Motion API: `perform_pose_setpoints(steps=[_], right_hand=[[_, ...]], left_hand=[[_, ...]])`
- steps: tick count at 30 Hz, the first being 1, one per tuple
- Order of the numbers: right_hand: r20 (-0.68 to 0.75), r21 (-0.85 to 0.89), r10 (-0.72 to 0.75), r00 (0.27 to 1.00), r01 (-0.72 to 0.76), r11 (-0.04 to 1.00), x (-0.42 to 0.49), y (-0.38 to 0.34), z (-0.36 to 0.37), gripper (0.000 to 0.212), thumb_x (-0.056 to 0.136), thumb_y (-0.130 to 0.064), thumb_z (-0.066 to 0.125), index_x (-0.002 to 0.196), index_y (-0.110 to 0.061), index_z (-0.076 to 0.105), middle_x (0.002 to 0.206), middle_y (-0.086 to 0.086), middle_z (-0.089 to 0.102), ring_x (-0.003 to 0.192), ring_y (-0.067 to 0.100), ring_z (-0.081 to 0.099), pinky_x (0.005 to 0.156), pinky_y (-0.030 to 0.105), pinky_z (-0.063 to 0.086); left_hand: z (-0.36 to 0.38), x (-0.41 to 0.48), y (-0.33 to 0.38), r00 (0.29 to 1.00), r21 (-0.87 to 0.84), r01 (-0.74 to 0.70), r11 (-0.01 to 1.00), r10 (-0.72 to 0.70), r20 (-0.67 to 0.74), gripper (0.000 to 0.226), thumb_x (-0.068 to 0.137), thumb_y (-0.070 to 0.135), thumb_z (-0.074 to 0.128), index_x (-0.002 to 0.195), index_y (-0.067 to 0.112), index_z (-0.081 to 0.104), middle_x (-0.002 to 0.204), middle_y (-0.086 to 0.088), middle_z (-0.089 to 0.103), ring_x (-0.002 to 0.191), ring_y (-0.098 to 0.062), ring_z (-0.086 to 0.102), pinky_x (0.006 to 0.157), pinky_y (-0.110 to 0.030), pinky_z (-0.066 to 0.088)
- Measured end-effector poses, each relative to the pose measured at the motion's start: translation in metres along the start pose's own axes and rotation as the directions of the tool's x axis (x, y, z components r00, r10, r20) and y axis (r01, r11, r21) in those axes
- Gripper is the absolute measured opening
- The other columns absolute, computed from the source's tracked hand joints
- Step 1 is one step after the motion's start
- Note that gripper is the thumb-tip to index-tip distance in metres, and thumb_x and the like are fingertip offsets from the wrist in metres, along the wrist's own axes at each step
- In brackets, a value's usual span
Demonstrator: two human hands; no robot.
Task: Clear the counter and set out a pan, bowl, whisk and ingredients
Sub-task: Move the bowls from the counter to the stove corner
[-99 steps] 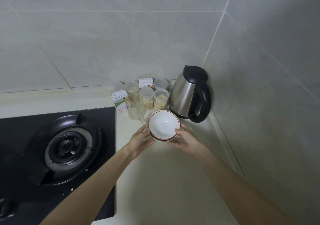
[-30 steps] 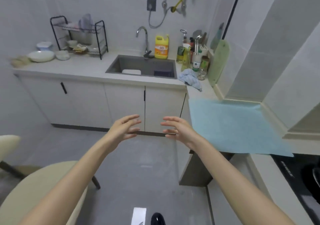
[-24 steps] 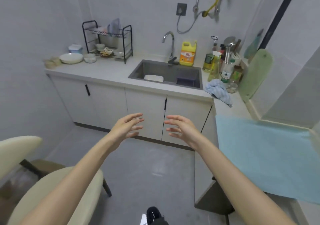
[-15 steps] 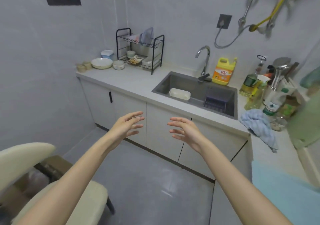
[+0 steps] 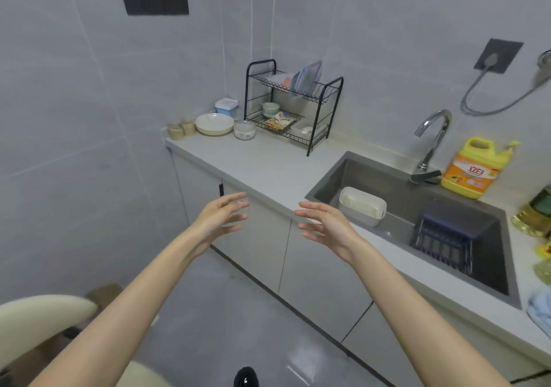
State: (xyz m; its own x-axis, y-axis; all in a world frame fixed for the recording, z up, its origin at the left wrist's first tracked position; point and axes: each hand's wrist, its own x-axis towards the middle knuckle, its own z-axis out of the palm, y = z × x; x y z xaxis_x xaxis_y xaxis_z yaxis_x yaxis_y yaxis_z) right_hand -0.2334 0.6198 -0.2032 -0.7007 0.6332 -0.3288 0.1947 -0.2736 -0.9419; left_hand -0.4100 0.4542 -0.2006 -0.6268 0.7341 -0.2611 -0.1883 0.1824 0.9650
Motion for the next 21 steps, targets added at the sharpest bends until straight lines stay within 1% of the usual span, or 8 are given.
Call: perform_pose_setpoints(steps=[2,4,7,12,17,21], right_hand=[[0.014,-0.006,0.016,1.000,-0.016,1.000,0.041,-0.014,0.007,0.024,0.090,-0.012,0.061,0.113,-0.018,0.066,0.108,-0.002,0.071,0.087,0.019,0.066,0.081,0.031,0.056],[0.032,-0.027,0.020,0.999,-0.019,0.999,0.078,-0.030,0.016,0.024,0.091,-0.013,0.060,0.113,-0.018,0.065,0.110,-0.001,0.071,0.087,0.019,0.066,0.076,0.028,0.056],[0.041,-0.023,0.026,0.999,-0.025,0.999,0.138,-0.054,0.029,0.023,0.092,-0.013,0.059,0.114,-0.017,0.064,0.110,0.000,0.070,0.087,0.020,0.066,0.079,0.030,0.056],[0.039,0.001,0.050,0.998,-0.050,0.999,0.230,-0.078,0.053,0.023,0.092,-0.013,0.058,0.114,-0.017,0.064,0.112,0.002,0.069,0.091,0.022,0.065,0.083,0.034,0.057],[0.050,0.042,0.116,0.992,-0.118,0.992,0.325,-0.094,0.079,0.022,0.093,-0.014,0.057,0.115,-0.017,0.062,0.115,0.004,0.064,0.091,0.023,0.064,0.079,0.035,0.058],[0.057,0.103,0.155,0.986,-0.161,0.982,0.409,-0.102,0.099,0.024,0.093,-0.015,0.058,0.117,-0.015,0.060,0.118,0.006,0.060,0.096,0.026,0.062,0.075,0.036,0.058]], left_hand=[[-0.012,0.042,0.011,1.000,-0.023,0.009,1.000,-0.010,-0.014,0.024,0.093,0.023,0.057,0.117,0.028,0.060,0.120,0.005,0.065,0.106,-0.017,0.064,0.087,-0.030,0.052],[-0.025,0.080,0.025,1.000,-0.039,0.014,0.999,-0.015,-0.018,0.026,0.093,0.021,0.057,0.118,0.027,0.060,0.121,0.004,0.064,0.106,-0.017,0.064,0.088,-0.031,0.052],[-0.046,0.140,0.048,0.999,-0.037,0.017,0.999,-0.019,-0.035,0.032,0.093,0.021,0.057,0.125,0.024,0.058,0.123,0.003,0.063,0.107,-0.018,0.063,0.094,-0.035,0.050],[-0.079,0.221,0.067,0.997,-0.072,0.039,0.997,-0.043,-0.058,0.031,0.093,0.019,0.056,0.124,0.024,0.058,0.124,0.003,0.063,0.107,-0.018,0.063,0.090,-0.033,0.051],[-0.115,0.295,0.071,0.993,-0.102,0.073,0.992,-0.082,-0.081,0.030,0.097,0.019,0.050,0.126,0.024,0.056,0.124,0.003,0.062,0.107,-0.017,0.063,0.084,-0.030,0.052],[-0.141,0.366,0.071,0.988,-0.131,0.115,0.985,-0.127,-0.087,0.032,0.096,0.018,0.053,0.127,0.023,0.056,0.123,0.002,0.062,0.106,-0.019,0.063,0.090,-0.034,0.051]])
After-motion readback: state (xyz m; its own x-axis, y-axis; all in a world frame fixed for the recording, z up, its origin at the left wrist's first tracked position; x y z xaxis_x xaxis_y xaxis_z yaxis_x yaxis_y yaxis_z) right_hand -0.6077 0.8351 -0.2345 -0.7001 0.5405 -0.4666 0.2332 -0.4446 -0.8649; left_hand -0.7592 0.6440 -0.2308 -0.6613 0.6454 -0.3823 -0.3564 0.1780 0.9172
